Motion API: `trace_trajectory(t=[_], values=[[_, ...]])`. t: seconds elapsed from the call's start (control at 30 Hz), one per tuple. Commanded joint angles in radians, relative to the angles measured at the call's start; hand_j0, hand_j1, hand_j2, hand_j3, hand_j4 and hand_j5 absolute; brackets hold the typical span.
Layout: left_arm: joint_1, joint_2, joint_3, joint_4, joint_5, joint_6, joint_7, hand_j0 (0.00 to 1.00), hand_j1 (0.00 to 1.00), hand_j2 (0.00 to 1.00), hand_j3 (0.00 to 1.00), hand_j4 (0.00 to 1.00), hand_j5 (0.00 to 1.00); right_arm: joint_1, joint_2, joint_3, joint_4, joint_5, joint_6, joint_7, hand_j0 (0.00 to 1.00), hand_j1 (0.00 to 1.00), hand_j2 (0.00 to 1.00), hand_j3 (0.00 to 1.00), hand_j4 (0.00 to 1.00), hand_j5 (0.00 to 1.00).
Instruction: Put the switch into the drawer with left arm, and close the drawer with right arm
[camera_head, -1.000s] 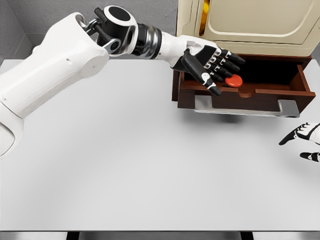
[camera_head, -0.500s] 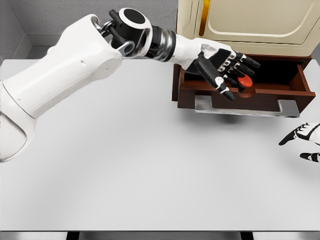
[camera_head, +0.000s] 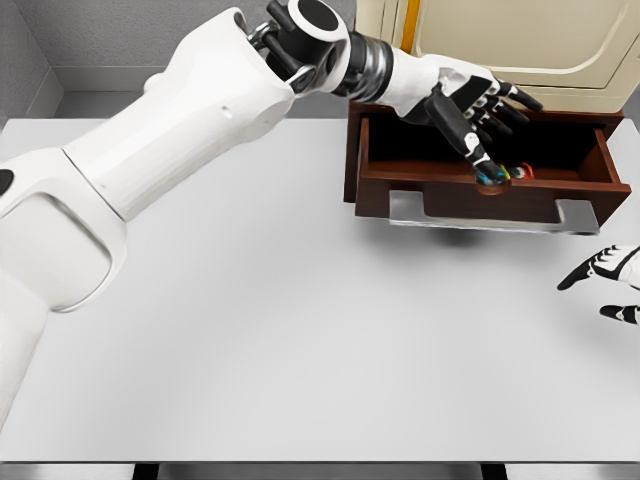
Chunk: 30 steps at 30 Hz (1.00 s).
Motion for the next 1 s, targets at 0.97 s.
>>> trace_trajectory(t=[0.97], values=[[0.186, 0.925, 0.021, -0.842, 0.080, -0.474, 0.000, 1.00, 1.00, 1.00, 1.00, 1.00, 1.00, -0.034, -0.037, -0.003, -0.002, -0.058, 0.003, 0.000, 0.47, 0.47, 0.47, 0.47, 0.47, 0.47]])
